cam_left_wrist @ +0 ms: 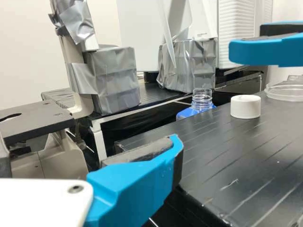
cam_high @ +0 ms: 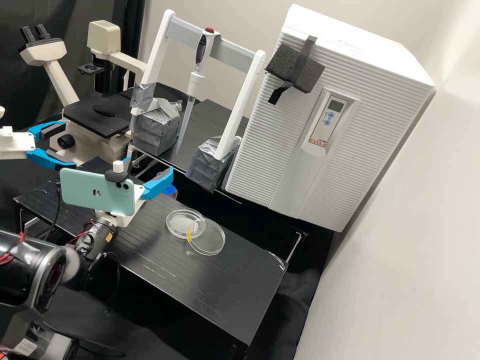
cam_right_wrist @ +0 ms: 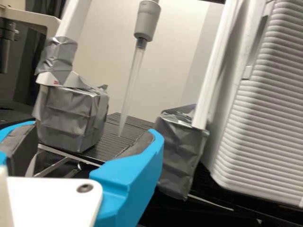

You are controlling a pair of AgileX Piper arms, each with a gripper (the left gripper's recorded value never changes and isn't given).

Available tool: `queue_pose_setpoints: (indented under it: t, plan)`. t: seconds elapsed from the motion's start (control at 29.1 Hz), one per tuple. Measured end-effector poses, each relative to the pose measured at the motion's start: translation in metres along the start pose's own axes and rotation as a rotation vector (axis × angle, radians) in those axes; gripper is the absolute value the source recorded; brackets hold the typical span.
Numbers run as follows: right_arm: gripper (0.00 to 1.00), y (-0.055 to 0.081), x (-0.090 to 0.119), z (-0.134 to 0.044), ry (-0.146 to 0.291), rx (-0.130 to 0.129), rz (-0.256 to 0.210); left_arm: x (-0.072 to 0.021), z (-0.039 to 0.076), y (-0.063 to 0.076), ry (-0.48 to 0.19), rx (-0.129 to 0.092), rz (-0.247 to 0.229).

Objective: Open the bottle

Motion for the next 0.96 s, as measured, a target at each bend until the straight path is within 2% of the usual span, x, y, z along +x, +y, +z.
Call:
queue_pose_setpoints:
  t: [0.1,0.38,0.48,0.72,0.79,0.96]
  plan:
    - [1.00,0.002,0.000,0.003,-0.011,0.019,0.007,-0.0011,0.002,-0.002,-0.003,0.011,-0.007]
    - [1.00,0.002,0.000,0.002,0.000,0.019,0.001,-0.0005,0.004,-0.002,-0.010,0.053,-0.006]
    - [1.00,0.002,0.000,0.002,0.000,0.021,0.001,-0.0020,0.007,-0.001,0.016,0.097,0.008]
    - [1.00,0.002,0.000,0.002,0.000,0.026,0.001,-0.0045,0.015,0.003,0.042,0.164,0.036]
    - [1.00,0.002,0.000,0.002,0.000,0.026,0.001,-0.0053,0.015,0.005,0.050,0.174,0.043]
    - [1.00,0.002,0.000,0.002,0.000,0.026,0.001,-0.0064,0.016,0.009,0.053,0.182,0.059]
